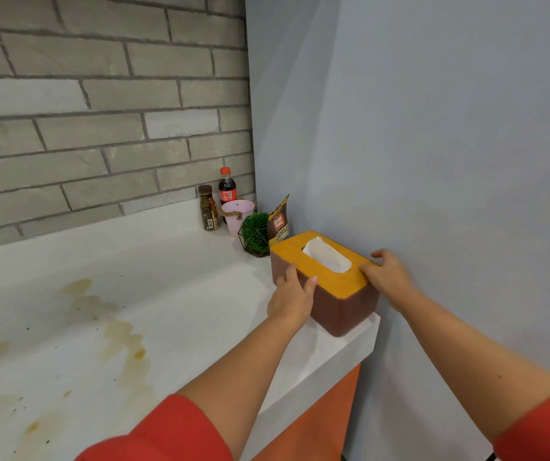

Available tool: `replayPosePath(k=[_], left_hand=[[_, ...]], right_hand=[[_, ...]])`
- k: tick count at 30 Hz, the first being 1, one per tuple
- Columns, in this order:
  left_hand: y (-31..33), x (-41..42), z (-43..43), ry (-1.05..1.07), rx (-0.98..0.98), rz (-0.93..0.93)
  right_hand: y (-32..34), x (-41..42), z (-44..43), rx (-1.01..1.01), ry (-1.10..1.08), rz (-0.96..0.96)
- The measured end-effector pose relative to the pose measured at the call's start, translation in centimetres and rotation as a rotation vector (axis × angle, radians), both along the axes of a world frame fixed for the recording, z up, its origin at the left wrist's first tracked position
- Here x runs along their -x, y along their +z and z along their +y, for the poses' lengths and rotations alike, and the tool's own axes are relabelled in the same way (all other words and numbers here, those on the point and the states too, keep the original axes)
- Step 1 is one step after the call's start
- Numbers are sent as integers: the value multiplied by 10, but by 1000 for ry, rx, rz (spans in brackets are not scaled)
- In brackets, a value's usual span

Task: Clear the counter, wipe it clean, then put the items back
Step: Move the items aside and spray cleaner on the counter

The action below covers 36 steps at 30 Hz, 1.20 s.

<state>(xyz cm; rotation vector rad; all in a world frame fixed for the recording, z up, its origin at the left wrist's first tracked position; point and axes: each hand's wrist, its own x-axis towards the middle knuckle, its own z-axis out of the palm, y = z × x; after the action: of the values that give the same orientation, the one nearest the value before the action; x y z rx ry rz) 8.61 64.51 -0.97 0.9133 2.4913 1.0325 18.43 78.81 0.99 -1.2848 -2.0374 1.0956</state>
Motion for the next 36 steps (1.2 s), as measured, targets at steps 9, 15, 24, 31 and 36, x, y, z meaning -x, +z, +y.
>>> replayPosePath(k=[9, 15, 24, 31, 36], left_hand=[[14, 10, -33, 88, -158, 65], [28, 27, -83, 198, -315, 139], [25, 69, -196, 395, -300, 205], [25, 96, -303, 514, -284, 273], [24, 114, -381, 587, -228, 285]], right_hand=[[35, 36, -53, -449, 80, 202], [42, 67, -113, -429, 263, 167], [30, 124, -223, -386, 525, 148], [23, 157, -329, -304, 668, 147], [22, 179, -405, -277, 750, 157]])
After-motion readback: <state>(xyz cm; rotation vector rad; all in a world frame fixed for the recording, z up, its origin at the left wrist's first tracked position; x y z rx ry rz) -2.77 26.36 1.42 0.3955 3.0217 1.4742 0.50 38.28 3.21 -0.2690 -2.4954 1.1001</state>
